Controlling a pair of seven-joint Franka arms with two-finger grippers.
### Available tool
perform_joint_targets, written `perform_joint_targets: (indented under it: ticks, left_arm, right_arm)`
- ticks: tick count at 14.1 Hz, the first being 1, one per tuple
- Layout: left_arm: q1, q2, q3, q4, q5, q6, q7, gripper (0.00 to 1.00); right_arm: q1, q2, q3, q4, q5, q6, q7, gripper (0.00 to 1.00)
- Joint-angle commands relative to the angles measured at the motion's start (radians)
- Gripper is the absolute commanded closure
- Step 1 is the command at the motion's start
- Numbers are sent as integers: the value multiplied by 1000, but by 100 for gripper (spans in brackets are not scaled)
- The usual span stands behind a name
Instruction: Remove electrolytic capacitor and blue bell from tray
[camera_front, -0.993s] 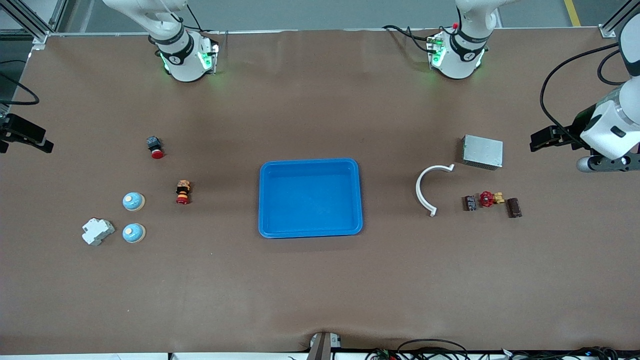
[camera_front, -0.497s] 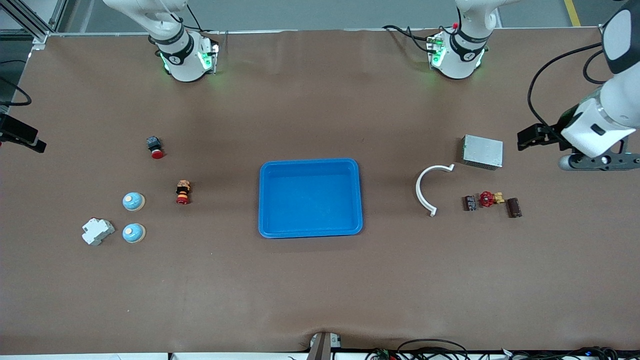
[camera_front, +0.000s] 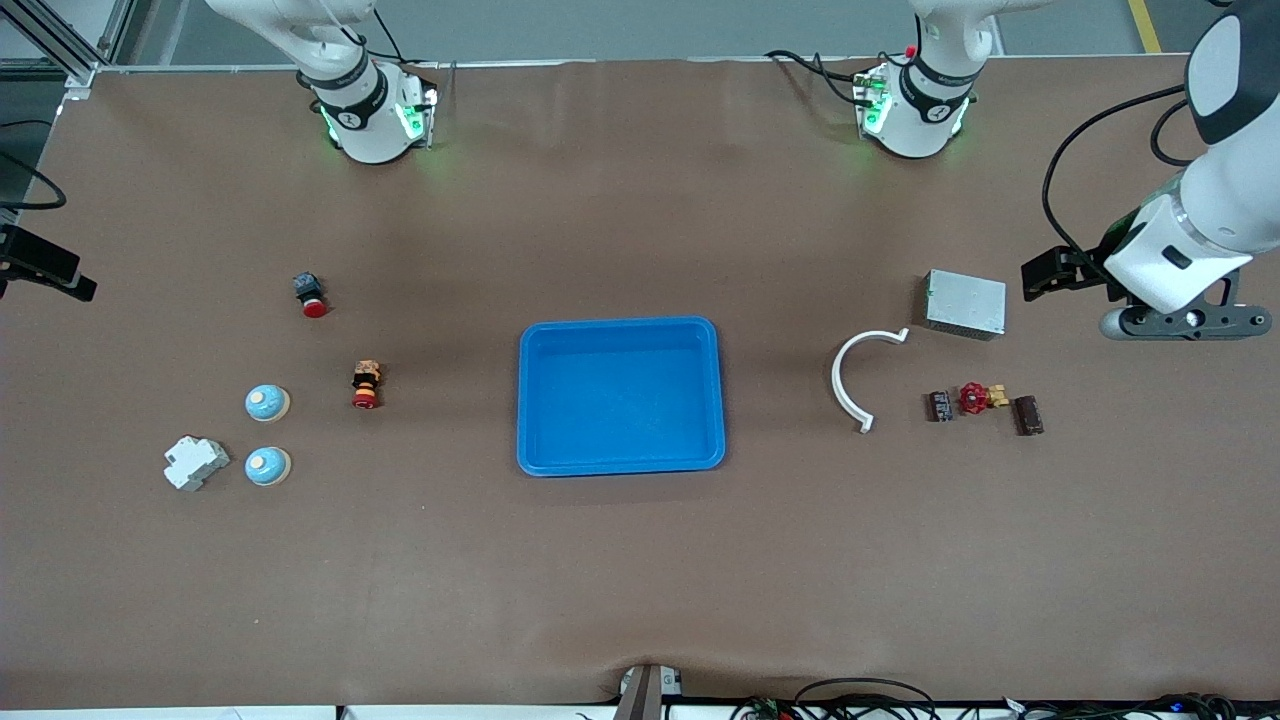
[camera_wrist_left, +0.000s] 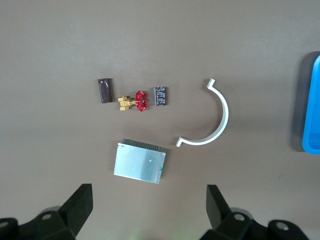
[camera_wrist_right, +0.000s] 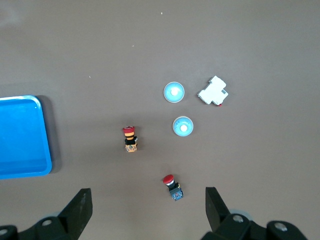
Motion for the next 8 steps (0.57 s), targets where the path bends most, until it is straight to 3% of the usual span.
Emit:
perform_joint_targets:
  ticks: [1,8]
  left_arm:
    - [-21,2,14,19,13,-23,-6,0]
    - [-110,4,94,24,13,-23,-8,0]
  right_arm:
    - [-9,-18,3,18,-13,-30,-10,0]
    - [-12,-18,4,28,-13,-63,-10,0]
